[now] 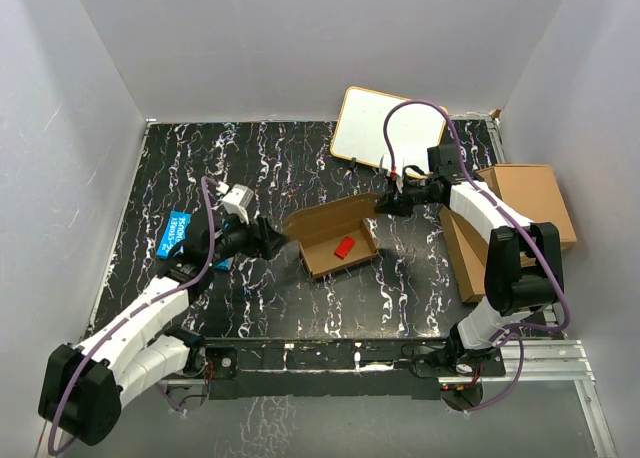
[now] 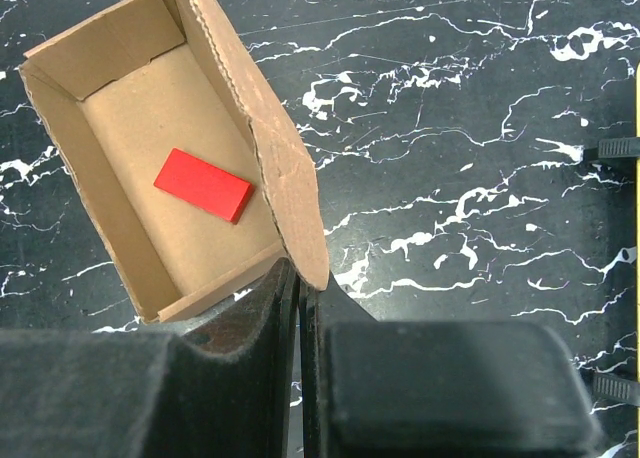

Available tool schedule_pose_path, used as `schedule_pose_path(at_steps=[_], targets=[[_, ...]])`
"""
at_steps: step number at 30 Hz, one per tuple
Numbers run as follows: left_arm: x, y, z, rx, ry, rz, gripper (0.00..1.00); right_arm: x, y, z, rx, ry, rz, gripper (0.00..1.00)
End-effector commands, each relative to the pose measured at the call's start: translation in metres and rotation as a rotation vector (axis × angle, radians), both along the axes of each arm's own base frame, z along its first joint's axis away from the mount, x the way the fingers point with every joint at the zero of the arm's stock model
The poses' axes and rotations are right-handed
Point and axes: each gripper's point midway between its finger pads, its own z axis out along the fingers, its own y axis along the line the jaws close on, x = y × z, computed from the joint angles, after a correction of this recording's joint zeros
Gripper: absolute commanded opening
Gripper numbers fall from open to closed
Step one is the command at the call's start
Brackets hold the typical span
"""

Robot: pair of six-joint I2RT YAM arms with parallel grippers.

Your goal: Fold the paper box

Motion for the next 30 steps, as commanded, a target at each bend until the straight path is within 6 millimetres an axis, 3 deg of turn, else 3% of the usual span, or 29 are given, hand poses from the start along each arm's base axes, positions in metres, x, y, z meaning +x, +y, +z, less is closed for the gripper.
schedule_pose_path(at_steps=[1,6,8,12,21,25,30], targets=[[-0.002,0.005,-0.016,-0.036,0.06,0.056,0.69,0.007,0.004,0.02,0.041,-0.053,0.004,0.08],[0.014,0.007,-0.033,0.063,0.057,0.053,0.68,0.008,0.005,0.02,0.05,-0.042,0.007,0.08],[0.023,0.005,-0.037,0.078,0.061,0.052,0.63,0.008,0.005,0.019,0.05,-0.037,0.004,0.08],[0.029,-0.011,-0.038,0.031,0.074,0.0,0.5,0.007,0.006,0.019,0.055,-0.027,0.003,0.08],[0.027,-0.02,-0.027,-0.082,0.069,0.004,0.44,0.007,0.004,0.017,0.052,0.003,-0.027,0.08],[0.027,-0.025,-0.026,-0.108,0.082,-0.014,0.33,0.005,0.004,0.017,0.056,0.016,-0.038,0.08],[0.028,-0.029,-0.025,-0.124,0.099,-0.021,0.1,0.003,0.007,0.022,0.071,0.028,-0.061,0.08]])
